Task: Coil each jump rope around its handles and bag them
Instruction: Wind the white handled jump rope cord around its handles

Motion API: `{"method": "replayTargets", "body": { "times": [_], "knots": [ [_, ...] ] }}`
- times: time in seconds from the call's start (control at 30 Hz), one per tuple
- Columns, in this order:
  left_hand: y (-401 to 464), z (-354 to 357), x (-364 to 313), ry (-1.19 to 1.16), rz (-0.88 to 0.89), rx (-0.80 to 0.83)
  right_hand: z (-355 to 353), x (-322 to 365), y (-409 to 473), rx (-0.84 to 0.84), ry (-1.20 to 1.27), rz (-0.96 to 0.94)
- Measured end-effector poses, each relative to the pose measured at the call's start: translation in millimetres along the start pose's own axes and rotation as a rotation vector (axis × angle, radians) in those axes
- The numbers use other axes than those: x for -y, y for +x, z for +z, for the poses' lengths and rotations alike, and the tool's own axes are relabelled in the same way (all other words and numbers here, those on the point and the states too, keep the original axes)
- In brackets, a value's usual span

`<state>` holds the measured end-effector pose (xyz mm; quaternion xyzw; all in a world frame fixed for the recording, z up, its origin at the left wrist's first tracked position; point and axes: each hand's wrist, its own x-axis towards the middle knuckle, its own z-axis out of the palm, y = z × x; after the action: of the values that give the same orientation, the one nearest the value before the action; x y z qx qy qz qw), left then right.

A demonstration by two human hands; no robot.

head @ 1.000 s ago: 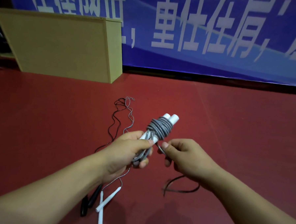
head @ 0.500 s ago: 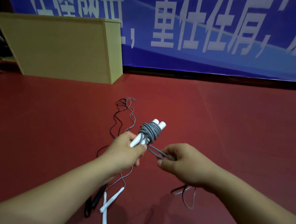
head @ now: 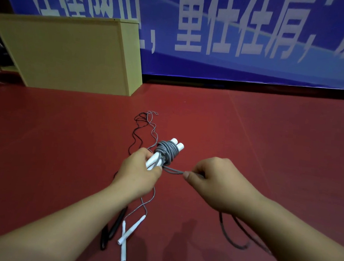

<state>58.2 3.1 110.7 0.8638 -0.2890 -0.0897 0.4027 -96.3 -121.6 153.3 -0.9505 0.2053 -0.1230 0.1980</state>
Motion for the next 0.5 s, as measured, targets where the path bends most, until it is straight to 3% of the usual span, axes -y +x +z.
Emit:
{"method": "replayTargets", "body": {
  "times": [0.2, 0.5],
  "knots": [
    [-6, -6, -3, 0.161, 0.096, 0.034, -4, 4, -3, -0.053, 0.001, -0.018],
    [-19, -5, -10, 0.386, 0.315, 0.306, -5, -10, 1, -0.166, 0.047, -0.035]
  ]
}}
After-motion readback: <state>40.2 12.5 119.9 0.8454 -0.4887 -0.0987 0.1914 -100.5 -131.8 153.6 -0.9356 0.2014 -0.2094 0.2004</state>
